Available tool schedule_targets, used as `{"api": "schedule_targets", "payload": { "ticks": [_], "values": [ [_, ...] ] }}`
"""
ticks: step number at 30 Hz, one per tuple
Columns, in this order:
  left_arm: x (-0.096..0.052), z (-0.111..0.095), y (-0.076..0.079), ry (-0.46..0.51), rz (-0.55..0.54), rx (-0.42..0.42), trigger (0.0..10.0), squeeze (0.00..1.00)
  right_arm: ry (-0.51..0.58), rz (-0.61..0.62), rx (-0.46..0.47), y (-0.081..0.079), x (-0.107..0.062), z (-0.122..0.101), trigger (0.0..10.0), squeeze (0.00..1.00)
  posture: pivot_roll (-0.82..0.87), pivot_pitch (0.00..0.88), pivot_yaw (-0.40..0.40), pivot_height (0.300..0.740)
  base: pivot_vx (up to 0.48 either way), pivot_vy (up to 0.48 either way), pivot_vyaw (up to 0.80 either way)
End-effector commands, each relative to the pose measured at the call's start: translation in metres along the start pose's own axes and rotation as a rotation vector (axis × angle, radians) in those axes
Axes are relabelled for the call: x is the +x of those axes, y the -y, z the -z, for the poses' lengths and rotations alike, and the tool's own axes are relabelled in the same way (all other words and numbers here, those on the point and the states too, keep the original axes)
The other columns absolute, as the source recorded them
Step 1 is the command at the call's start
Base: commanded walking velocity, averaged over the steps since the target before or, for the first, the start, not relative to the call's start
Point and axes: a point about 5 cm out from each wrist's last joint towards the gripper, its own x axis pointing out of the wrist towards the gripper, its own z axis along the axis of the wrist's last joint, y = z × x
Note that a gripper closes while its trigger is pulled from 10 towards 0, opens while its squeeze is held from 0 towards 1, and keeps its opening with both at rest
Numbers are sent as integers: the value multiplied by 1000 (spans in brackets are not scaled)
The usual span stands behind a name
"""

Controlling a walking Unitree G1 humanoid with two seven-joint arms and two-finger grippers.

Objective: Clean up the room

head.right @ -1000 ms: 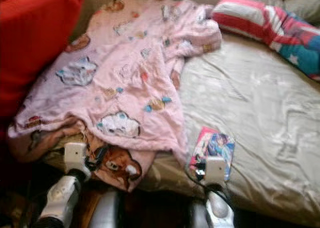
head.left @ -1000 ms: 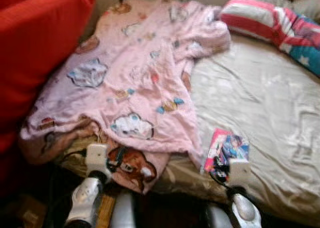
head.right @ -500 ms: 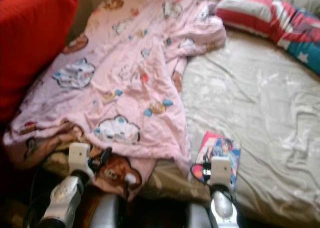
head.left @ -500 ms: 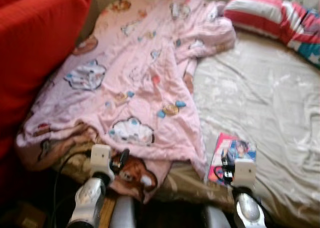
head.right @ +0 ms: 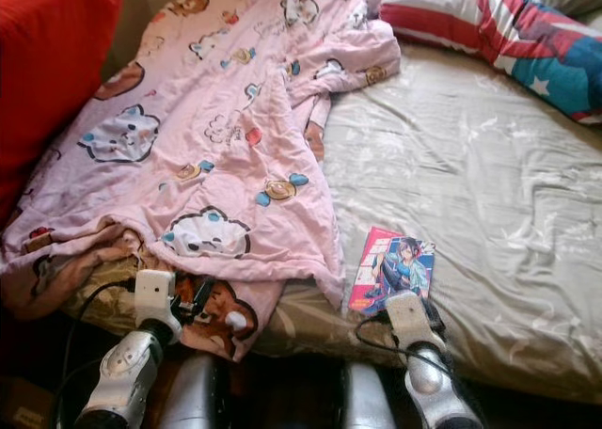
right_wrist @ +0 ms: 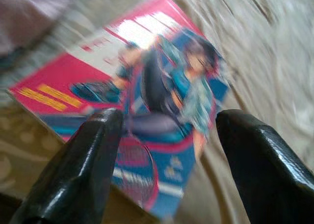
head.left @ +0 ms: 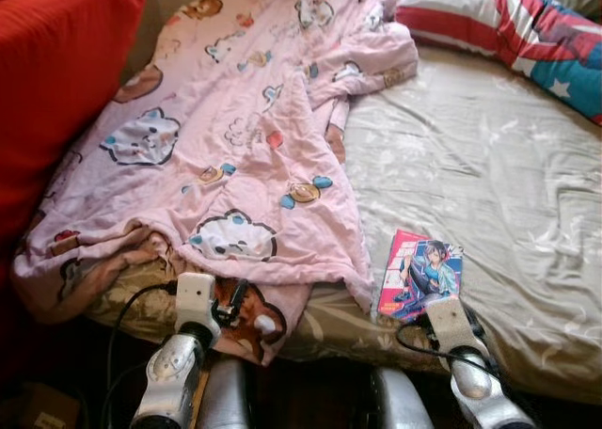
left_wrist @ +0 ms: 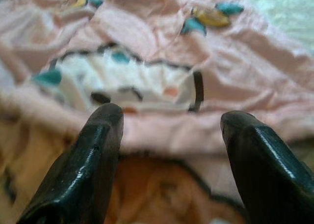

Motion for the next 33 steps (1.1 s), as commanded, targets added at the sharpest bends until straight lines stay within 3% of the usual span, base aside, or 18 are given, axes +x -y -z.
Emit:
{"api": "schedule_targets", "payload": {
  "ticks": [1, 5, 6, 9, 12, 13, 14, 16, 17, 18, 19, 22, 27, 30, 33],
  "values": [
    [3, -1, 1, -8, -2, -24, 10000, 0, -30, -49, -49, -8, -3, 7, 10000, 1000, 97, 330, -14, 622, 0, 0, 0],
    [7, -7, 4, 9, 3, -30, 10000, 0, -14, -67, -12, -13, -1, 0, 10000, 1000, 105, 347, -14, 622, 0, 0, 0],
    [9, -8, 7, 14, 8, -34, 10000, 0, -34, -43, 106, -14, 0, -2, 10000, 1000, 106, 358, -12, 622, 0, 0, 0],
    [5, -7, 7, 15, 8, -34, 10000, 0, -38, -25, 141, -18, -1, -3, 10000, 1000, 111, 372, -10, 622, 0, 0, 0],
    [-1, -2, 2, 3, -12, -30, 10000, 0, 7, -9, 403, -23, -1, -14, 10000, 1000, 117, 377, -11, 622, 0, 0, 0],
    [-5, 0, -1, -3, -21, -28, 10000, 0, 20, 33, 532, -21, -2, -16, 10000, 376, 118, 377, -13, 622, 0, 0, 0],
    [-7, 1, -3, -7, -29, -25, 10000, 0, 29, 59, 596, -20, -3, -15, 10000, 0, 118, 380, -10, 622, 0, 0, 0],
    [-8, 2, -4, -9, -32, -23, 10000, 0, 33, 67, 625, -19, -3, -15, 10000, 0, 118, 380, -10, 622, 0, 0, 0],
    [-11, 4, -6, -14, -39, -20, 10000, 0, 32, 87, 731, -20, -6, -12, 10000, 0, 120, 391, -7, 622, 0, 0, 0],
    [-11, 4, -6, -14, -39, -20, 10000, 0, 32, 87, 731, -20, -6, -12, 10000, 0, 120, 391, -7, 622, 0, 0, 0],
    [-14, 6, -8, -21, -44, -17, 10000, 0, -1, 108, 915, -23, -10, -3, 10000, 0, 119, 400, -6, 622, 0, 0, 0],
    [-18, 7, -9, -28, -48, -13, 10000, 0, -59, 122, 1087, -27, -15, 11, 10000, 0, 125, 408, -5, 622, 0, 0, 0],
    [-21, 7, -10, -31, -54, -10, 10000, 0, -140, 164, 1155, -26, -21, 30, 10000, 0, 134, 413, 1, 622, 0, 0, 0],
    [-22, 6, -11, -29, -57, -7, 10000, 0, -104, 184, 1134, -16, -19, 29, 10000, 0, 136, 416, 4, 622, 0, 0, 0],
    [-24, 6, -12, -34, -57, -1, 10000, 0, -86, 201, 1200, -8, -18, 32, 10000, 0, 132, 420, 10, 622, 0, 0, 0]
  ]
}}
